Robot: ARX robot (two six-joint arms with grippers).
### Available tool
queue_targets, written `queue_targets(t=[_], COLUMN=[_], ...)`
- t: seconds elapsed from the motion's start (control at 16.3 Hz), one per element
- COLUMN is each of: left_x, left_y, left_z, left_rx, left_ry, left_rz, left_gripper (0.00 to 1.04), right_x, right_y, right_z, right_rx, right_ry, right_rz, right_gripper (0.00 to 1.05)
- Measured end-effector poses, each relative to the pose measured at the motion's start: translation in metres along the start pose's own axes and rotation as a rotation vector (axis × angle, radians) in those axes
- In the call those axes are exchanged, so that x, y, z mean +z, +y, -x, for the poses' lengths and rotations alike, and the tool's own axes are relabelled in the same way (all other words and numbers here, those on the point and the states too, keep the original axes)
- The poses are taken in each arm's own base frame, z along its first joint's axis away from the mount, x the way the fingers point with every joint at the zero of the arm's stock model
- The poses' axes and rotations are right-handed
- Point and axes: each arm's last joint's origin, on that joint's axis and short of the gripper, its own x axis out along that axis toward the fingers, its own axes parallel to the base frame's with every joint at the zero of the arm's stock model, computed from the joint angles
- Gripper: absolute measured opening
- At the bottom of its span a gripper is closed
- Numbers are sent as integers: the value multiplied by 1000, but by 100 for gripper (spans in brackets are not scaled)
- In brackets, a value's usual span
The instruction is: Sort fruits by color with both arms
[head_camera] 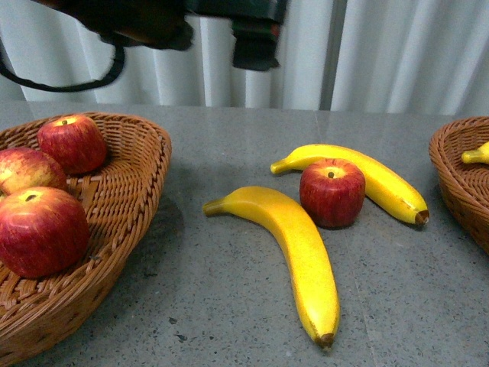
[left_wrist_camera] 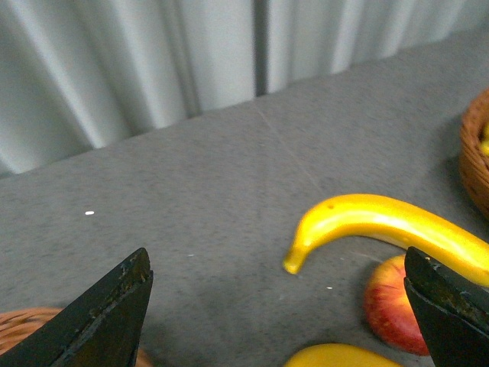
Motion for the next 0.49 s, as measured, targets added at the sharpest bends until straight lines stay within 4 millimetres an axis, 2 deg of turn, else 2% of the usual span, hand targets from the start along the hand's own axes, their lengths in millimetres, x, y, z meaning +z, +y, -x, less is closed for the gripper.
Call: queue_targets(t=[0.12,0.25,0.49], left_x=[-7,-17,-36], left_y=[-21,-34,-48], left_z=[-28,-47,-73], left_rx=[-88,-140,-207], left_ry=[39,83,122], left_rz=[-45,-76,-111], left_gripper=[98,98,98], right_x=[0,0,0], right_y=[0,0,0], right_z=[0,0,0], right_rx=[0,0,0], right_ry=[0,0,0], right_rz=[0,0,0], right_gripper=[98,98,98])
